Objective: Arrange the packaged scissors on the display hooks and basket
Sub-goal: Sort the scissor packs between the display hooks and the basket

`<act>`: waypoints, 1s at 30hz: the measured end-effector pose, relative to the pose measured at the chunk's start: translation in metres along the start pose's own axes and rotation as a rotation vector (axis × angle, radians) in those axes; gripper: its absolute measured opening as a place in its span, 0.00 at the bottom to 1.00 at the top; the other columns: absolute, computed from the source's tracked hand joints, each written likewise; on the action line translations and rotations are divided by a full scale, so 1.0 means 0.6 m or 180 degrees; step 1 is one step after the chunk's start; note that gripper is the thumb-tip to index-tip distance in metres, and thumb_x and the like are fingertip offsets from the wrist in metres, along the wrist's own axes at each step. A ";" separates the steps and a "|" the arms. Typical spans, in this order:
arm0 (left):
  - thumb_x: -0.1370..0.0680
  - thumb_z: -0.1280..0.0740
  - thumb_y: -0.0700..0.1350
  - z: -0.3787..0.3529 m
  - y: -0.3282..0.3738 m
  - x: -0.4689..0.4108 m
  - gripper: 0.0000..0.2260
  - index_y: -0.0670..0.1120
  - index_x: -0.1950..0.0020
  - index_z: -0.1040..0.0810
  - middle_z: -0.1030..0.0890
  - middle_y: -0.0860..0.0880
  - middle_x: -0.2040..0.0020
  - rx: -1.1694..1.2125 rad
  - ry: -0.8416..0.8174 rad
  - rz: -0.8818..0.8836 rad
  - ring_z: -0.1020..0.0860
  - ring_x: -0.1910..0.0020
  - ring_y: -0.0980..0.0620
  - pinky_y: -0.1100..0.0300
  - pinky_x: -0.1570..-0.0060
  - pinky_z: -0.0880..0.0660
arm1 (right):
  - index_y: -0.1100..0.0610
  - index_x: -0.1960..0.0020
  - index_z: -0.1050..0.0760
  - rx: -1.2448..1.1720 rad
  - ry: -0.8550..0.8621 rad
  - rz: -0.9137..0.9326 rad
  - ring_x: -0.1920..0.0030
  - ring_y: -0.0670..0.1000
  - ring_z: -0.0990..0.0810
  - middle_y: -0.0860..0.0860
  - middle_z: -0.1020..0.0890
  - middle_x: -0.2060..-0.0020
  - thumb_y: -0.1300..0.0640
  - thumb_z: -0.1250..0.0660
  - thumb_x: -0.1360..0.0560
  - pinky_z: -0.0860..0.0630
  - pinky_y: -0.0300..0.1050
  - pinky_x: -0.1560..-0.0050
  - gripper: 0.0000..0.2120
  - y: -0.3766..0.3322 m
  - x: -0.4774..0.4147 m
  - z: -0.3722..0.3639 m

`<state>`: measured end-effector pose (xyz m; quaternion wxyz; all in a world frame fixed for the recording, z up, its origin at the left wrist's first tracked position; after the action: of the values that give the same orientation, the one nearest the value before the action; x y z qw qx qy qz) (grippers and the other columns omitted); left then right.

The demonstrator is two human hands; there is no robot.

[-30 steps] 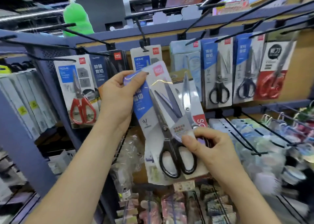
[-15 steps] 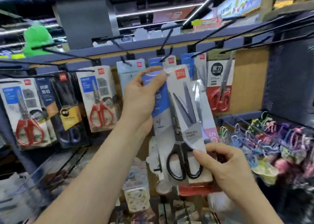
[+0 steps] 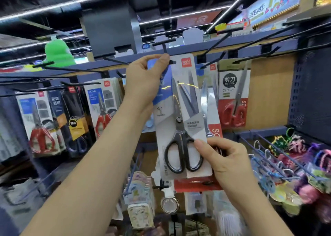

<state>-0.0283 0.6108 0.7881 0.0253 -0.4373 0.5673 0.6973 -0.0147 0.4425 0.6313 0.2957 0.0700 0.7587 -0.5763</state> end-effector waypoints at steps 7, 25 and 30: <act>0.23 0.29 0.44 0.004 0.001 -0.022 0.13 0.49 0.67 0.15 0.16 0.49 0.63 -0.0006 -0.0283 0.0153 0.20 0.60 0.48 0.51 0.49 0.21 | 0.56 0.67 0.18 -0.0133 0.0049 -0.0004 0.72 0.42 0.31 0.45 0.25 0.75 0.47 0.28 0.34 0.33 0.31 0.69 0.13 -0.003 0.005 -0.013; 0.21 0.34 0.40 0.013 -0.042 0.044 0.19 0.55 0.34 0.31 0.23 0.49 0.36 -0.0507 -0.0315 0.0098 0.19 0.47 0.50 0.54 0.46 0.20 | 0.69 0.61 0.23 0.0029 0.0016 -0.0201 0.66 0.50 0.35 0.56 0.30 0.68 0.43 0.28 0.33 0.38 0.41 0.66 0.26 -0.008 -0.002 -0.005; 0.24 0.28 0.39 0.047 -0.087 0.123 0.26 0.56 0.29 0.28 0.16 0.48 0.52 -0.0685 -0.0212 0.0268 0.16 0.54 0.52 0.50 0.49 0.19 | 0.59 0.61 0.16 0.0121 0.0166 -0.0273 0.68 0.48 0.32 0.55 0.25 0.71 0.45 0.30 0.28 0.35 0.41 0.66 0.17 0.004 -0.012 0.004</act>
<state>-0.0623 0.6182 0.7001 -0.0323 -0.3899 0.5059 0.7688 -0.0071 0.4429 0.6329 0.2495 0.0579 0.7573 -0.6007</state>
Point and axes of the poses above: each hand's wrist, its own x-axis away from the middle knuckle, its own z-axis out of the back of the hand, y = z × x, the point moved 6 cm from there along -x, towards the middle knuckle
